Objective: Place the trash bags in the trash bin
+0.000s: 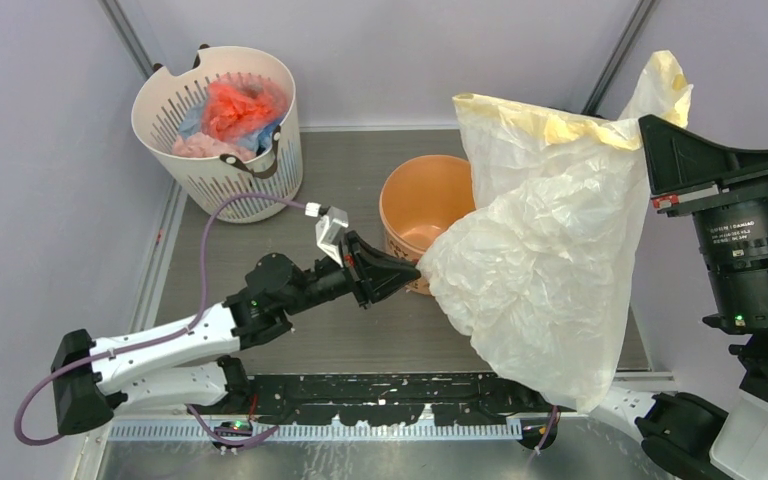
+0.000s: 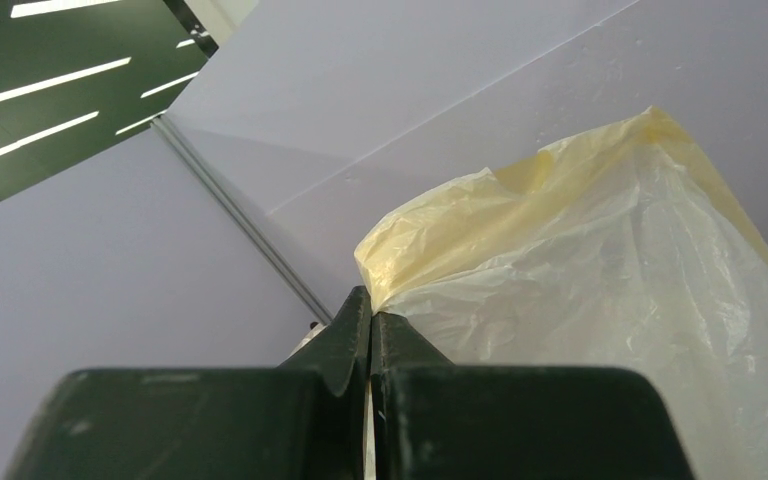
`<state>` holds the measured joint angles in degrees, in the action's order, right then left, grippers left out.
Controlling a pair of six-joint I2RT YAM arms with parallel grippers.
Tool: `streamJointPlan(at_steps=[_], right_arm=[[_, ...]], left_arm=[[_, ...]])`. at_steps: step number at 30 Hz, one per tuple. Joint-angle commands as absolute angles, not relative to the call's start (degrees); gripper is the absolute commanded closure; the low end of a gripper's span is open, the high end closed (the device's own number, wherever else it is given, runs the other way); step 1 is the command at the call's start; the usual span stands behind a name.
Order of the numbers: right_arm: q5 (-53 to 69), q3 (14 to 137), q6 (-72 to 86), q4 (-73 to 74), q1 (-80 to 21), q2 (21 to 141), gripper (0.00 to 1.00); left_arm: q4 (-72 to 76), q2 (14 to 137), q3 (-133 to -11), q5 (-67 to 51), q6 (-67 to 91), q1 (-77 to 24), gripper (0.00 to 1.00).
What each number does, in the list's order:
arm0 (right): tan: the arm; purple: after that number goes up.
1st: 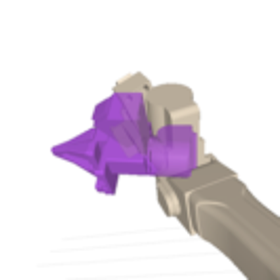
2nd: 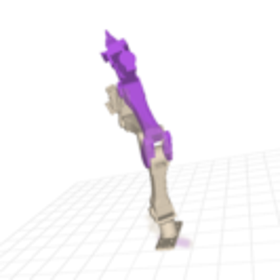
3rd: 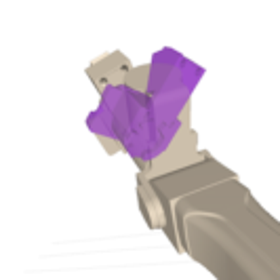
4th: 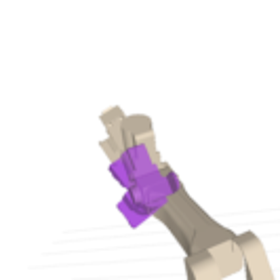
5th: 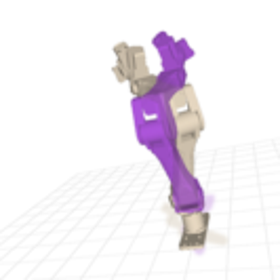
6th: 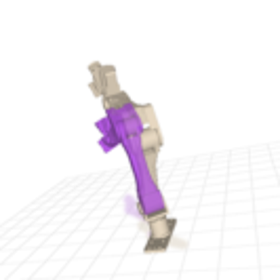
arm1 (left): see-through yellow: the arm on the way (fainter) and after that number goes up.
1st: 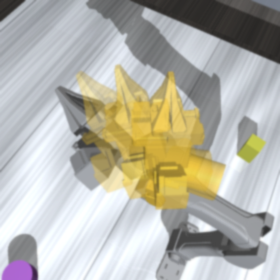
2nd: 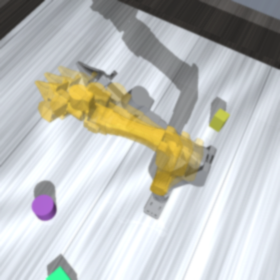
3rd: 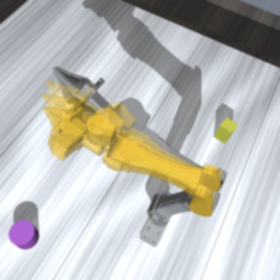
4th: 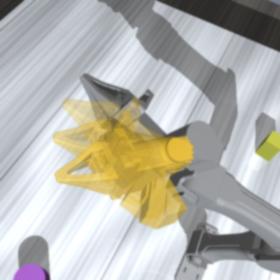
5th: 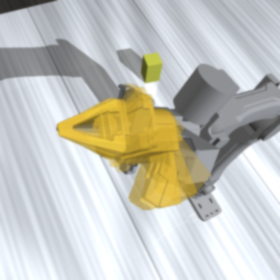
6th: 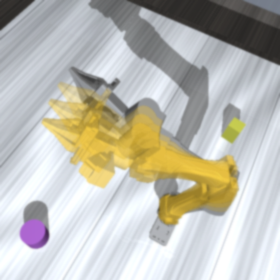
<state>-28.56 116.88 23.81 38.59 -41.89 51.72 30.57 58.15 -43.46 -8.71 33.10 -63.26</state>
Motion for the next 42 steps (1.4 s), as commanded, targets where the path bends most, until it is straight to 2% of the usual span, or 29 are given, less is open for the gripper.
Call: streamJointPlan(at_steps=[1, 10, 15, 16, 17, 18, 28, 42], right_arm=[[-30.6, 117.9, 21.4, 35.4, -41.9, 52.3, 0.99], [-30.3, 117.0, 21.7, 34.0, -42.1, 53.1, 0.99], [-29.3, 116.6, 22.6, 33.8, -42.1, 53.5, 0.99], [-29.3, 117.0, 22.7, 33.9, -42.2, 53.8, 0.99], [-29.1, 117.2, 22.8, 34.1, -42.1, 54.0, 0.99], [-28.9, 117.3, 22.9, 34.2, -42.1, 54.1, 0.99], [-27.8, 118.1, 23.8, 36.7, -42.2, 53.8, 0.99], [-23.8, 116.0, 27.0, 39.0, -42.1, 53.7, 0.99]], left_arm=[[29.0, 53.5, -41.2, -7.4, 34.5, -63.6, 0.85], [23.7, 46.3, -37.6, -4.1, 34.2, -65.7, 0.84], [22.8, 48.7, -41.5, -5.3, 33.9, -65.7, 0.52], [22.8, 49.8, -42.8, -5.9, 33.6, -65.7, 0.24], [22.8, 51.1, -43.9, -6.2, 33.2, -65.7, 0.08], [22.8, 52.2, -44.8, -6.1, 32.7, -65.7, 0.01], [17.9, 59.2, -55.7, -1.6, 23.7, -64.6, 0.0], [16.7, 69.2, -65.2, -9.3, 22.7, -59.3, 0.0]])
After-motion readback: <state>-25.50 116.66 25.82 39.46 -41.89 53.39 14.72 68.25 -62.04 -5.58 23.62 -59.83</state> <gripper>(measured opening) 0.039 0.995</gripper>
